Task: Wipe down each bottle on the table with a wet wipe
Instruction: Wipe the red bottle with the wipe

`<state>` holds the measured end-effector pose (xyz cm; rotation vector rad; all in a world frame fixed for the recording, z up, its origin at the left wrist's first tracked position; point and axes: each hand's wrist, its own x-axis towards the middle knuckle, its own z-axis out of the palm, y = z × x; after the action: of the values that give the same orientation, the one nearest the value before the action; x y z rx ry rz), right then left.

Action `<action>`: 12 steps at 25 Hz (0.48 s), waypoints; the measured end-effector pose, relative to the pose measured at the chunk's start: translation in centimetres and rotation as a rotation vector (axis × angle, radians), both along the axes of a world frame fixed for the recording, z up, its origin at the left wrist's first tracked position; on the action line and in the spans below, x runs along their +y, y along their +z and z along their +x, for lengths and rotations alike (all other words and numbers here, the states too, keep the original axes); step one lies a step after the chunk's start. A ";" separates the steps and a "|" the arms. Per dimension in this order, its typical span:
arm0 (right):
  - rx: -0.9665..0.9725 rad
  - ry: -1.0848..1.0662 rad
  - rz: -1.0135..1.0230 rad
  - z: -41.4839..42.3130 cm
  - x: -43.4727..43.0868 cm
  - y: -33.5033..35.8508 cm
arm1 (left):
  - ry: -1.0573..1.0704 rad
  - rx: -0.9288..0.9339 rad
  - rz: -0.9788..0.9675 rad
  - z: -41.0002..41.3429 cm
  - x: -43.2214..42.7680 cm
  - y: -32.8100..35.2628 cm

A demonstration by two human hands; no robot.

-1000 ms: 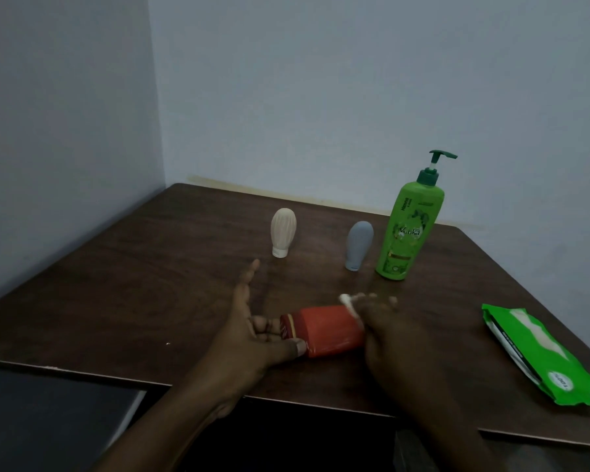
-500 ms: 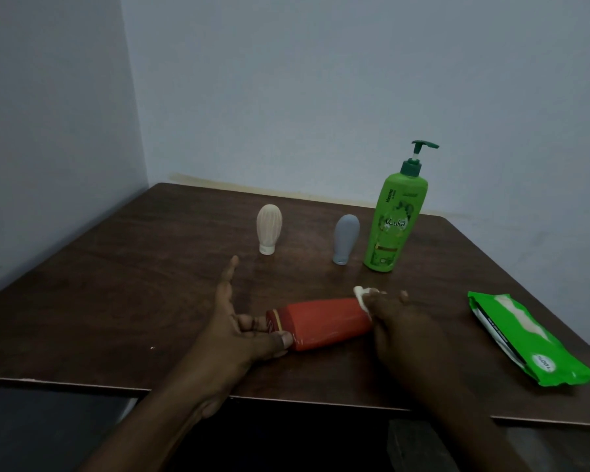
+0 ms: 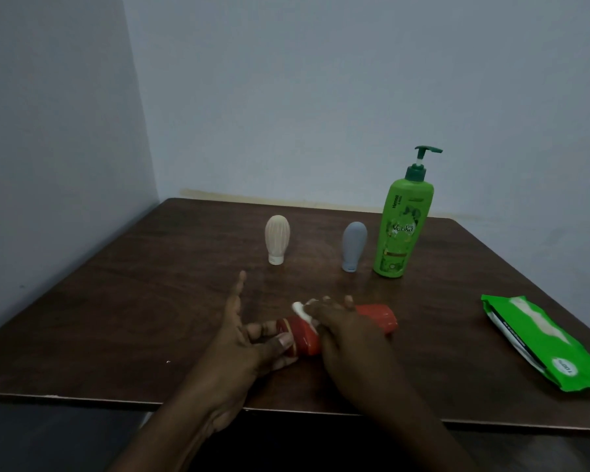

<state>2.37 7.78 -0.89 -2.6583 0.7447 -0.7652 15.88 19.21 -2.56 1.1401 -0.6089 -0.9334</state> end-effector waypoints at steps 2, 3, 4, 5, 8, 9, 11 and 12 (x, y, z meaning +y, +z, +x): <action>0.040 0.069 -0.006 1.2 1.8 -0.4 | 0.000 -0.007 -0.017 -0.1 0.0 0.1; 0.058 0.083 -0.028 1.1 2.5 -0.8 | 0.004 -0.011 -0.025 -0.2 -0.1 0.2; 0.071 0.094 -0.090 0.6 2.9 -1.6 | 0.008 -0.021 -0.032 -0.3 0.0 0.3; 0.091 0.094 -0.166 -0.2 3.1 -2.4 | 0.012 -0.036 -0.031 -0.4 -0.1 0.2; 0.165 0.123 -0.331 -2.4 3.3 -3.8 | 0.028 -0.087 0.003 -0.4 0.0 0.1; 0.179 0.122 -0.370 -2.6 2.9 -3.6 | 0.026 -0.098 0.014 -0.4 0.1 0.2; 0.191 0.095 -0.364 -1.7 2.1 -2.3 | 0.013 -0.096 0.012 -0.5 0.1 0.2; 0.195 0.081 -0.292 -0.9 1.8 -1.5 | 0.002 -0.089 0.001 -0.5 0.1 0.3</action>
<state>1.52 9.62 -2.39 -3.0402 0.6049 -0.6418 15.35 19.35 -2.28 1.1879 -0.6786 -0.8851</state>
